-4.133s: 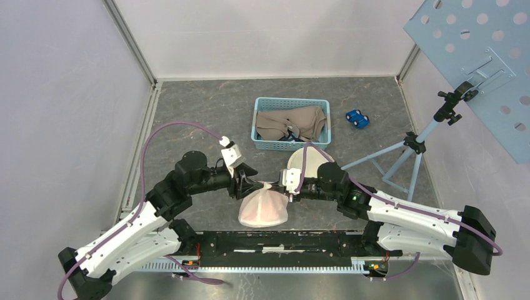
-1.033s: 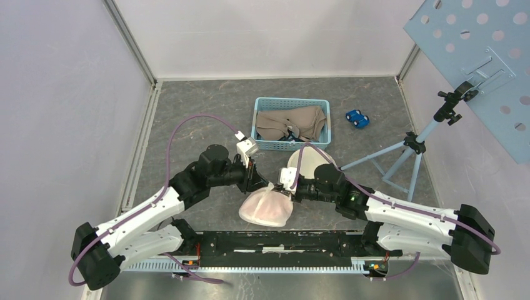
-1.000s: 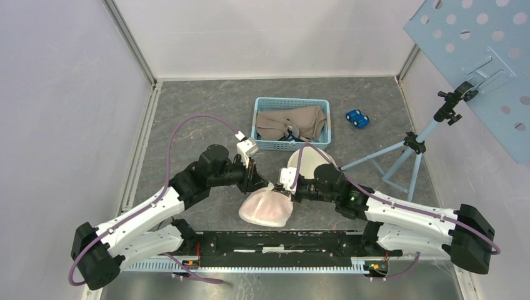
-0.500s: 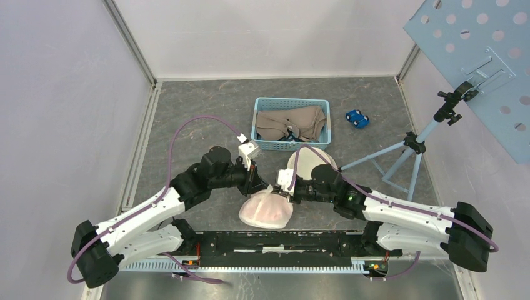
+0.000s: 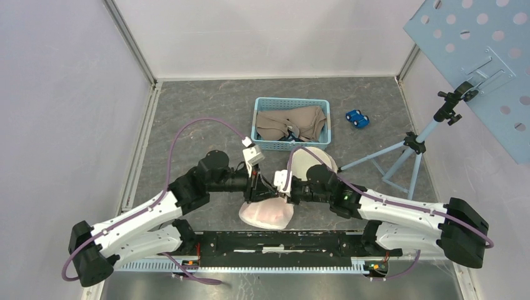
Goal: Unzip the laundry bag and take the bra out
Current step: Unzip the laundry bag at the center of the board.
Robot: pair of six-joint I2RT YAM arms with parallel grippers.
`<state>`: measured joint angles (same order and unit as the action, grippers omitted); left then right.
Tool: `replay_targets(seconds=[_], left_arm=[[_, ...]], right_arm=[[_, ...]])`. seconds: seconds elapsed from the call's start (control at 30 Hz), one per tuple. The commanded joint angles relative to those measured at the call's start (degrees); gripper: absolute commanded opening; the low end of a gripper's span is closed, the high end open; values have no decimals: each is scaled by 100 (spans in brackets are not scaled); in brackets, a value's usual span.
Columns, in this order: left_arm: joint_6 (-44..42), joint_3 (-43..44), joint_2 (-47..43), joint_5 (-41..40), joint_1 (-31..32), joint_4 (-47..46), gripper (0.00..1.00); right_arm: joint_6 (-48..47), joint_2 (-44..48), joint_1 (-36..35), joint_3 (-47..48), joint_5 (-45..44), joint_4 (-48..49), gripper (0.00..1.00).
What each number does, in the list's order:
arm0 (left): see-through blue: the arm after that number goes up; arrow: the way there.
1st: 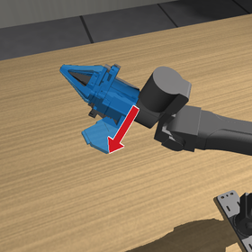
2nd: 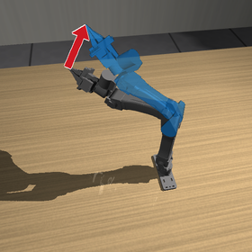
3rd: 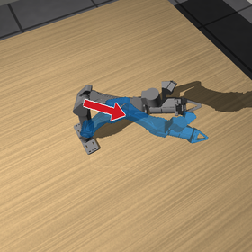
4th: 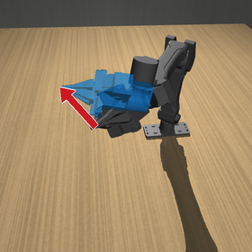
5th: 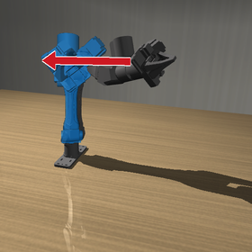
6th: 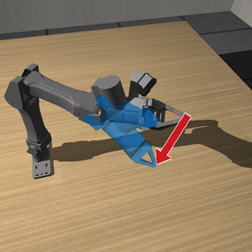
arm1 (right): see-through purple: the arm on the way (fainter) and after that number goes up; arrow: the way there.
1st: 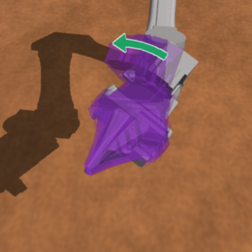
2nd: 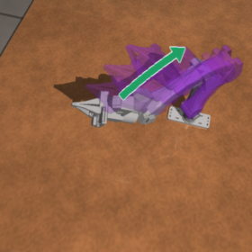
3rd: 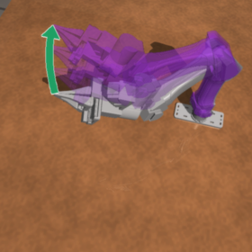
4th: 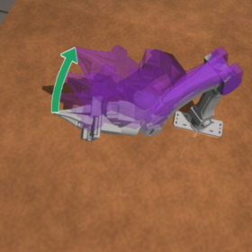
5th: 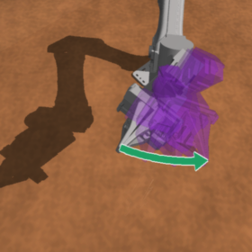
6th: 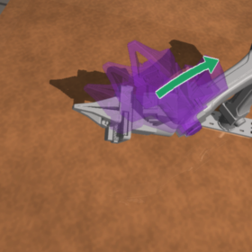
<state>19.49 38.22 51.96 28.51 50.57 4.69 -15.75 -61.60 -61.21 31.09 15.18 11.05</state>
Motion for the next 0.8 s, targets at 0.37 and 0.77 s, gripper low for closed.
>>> replay_targets(seconds=[0.37,0.77], left_arm=[[-1796,551,-1249,379,-231,1781,48],[-3297,750,-1209,325,-213,2381,61]], right_arm=[[-114,751,26,-15,469,388,0],[53,563,21,158,991,468,0]])
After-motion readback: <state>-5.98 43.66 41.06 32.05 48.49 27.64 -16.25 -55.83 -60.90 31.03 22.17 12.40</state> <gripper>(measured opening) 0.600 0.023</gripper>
